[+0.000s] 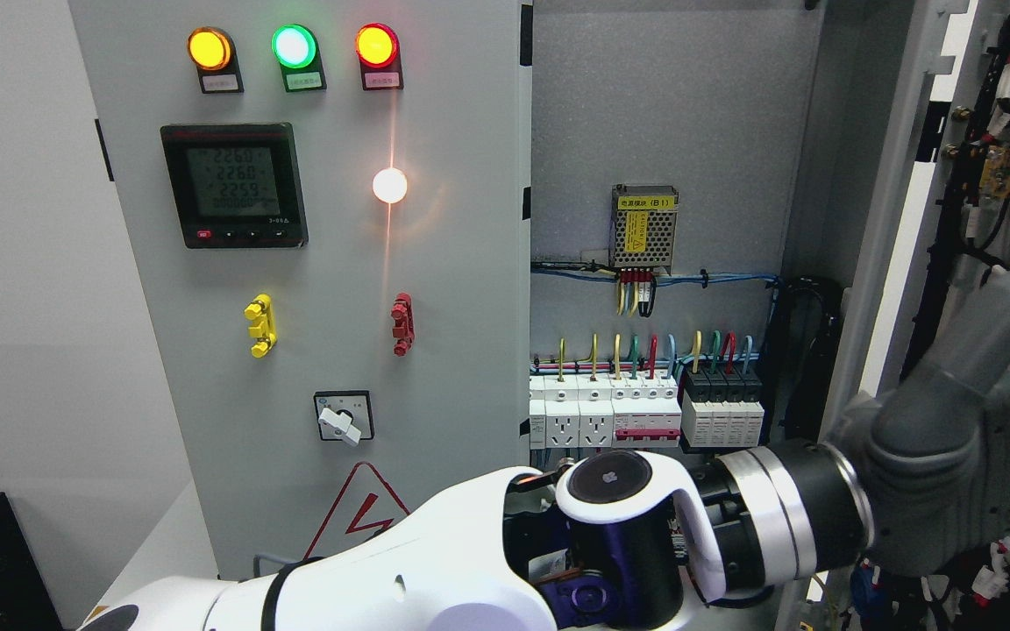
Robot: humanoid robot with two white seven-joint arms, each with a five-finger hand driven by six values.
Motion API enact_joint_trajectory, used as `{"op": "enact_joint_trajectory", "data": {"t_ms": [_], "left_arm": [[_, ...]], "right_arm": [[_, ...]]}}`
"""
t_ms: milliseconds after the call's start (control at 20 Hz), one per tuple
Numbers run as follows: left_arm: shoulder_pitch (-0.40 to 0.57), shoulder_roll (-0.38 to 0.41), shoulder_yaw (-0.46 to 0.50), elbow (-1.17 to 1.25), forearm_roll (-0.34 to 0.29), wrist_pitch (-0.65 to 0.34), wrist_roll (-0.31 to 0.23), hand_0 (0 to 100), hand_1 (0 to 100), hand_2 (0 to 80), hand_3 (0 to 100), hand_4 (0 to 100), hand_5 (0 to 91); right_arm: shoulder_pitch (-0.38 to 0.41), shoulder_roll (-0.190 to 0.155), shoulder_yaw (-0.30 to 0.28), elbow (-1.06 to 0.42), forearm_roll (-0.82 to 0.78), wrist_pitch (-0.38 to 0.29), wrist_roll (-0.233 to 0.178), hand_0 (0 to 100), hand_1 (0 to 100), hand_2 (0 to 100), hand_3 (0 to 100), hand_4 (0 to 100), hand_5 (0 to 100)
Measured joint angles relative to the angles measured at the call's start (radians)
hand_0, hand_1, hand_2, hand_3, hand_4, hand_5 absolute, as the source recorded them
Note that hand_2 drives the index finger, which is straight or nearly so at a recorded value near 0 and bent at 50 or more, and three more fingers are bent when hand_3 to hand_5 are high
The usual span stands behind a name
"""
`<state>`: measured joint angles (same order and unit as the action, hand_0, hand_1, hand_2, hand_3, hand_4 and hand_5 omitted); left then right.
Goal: Open door with both hands
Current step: 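Push the push-button door farther open with the left hand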
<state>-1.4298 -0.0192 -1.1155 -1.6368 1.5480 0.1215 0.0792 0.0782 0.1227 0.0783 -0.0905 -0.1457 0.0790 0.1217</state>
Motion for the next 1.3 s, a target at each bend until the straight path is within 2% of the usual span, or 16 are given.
{"op": "enact_joint_trajectory", "data": {"t_ms": [551,1302], "left_arm": [[-0.038,-0.096,-0.026,0.088,0.0,-0.01,0.002,0,0,0.0,0,0,0.0],[-0.051,-0.142,-0.057,0.134,0.001,-0.02,0.002,0,0,0.0,0,0,0.0]], "right_arm": [[0.0,0.0,0.0,0.0,0.0,0.0,0.0,19,0,0,0,0,0],[0.0,0.0,0.0,0.0,0.0,0.0,-0.005,19,0,0,0,0,0]]}}
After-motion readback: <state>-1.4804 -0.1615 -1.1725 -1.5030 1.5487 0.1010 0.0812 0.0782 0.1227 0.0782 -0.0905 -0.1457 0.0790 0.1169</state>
